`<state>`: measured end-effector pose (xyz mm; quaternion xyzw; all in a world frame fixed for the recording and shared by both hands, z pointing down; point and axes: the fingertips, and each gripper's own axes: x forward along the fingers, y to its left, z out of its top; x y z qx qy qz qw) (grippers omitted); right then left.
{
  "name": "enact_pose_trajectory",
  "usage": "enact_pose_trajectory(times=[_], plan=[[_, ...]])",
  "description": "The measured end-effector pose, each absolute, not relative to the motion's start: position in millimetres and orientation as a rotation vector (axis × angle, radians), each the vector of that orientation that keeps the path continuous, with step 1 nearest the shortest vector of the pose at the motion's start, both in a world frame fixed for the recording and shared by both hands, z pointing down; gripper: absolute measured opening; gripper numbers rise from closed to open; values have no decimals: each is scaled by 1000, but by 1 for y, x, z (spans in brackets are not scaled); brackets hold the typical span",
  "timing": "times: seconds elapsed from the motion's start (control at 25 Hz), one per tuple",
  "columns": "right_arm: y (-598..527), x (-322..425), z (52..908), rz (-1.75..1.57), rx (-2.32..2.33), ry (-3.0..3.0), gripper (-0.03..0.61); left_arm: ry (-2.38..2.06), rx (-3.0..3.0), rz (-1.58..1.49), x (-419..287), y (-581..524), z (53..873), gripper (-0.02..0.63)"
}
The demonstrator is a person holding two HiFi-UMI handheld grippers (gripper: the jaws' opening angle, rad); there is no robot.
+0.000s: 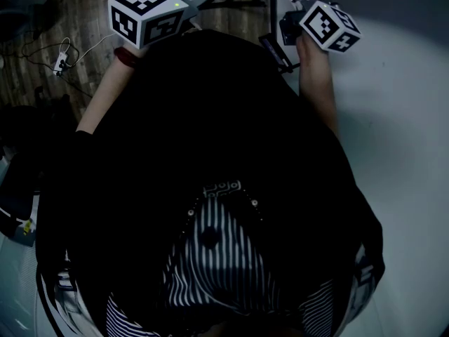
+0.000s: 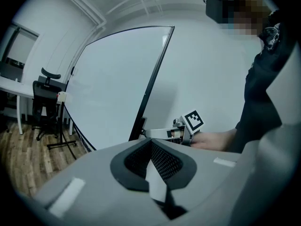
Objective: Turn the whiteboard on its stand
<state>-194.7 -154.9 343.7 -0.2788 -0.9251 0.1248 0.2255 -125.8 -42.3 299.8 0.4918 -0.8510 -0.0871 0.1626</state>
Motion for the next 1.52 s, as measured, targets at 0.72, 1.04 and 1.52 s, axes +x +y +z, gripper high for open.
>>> enact_pose_trajectory(times=[0.72,1.04,1.52], plan=[[-171,-195,332,260,-701,-2577,252,-2377,1401,-267,-121,-37,300,0],[-185,-190,360,214,-561,-2611,252,-2385,1409,-247,-120,-27,311,0],[-210,-211,377,189,-377,-2636,261,-2339,1458,-274,-111,-34,316,0]])
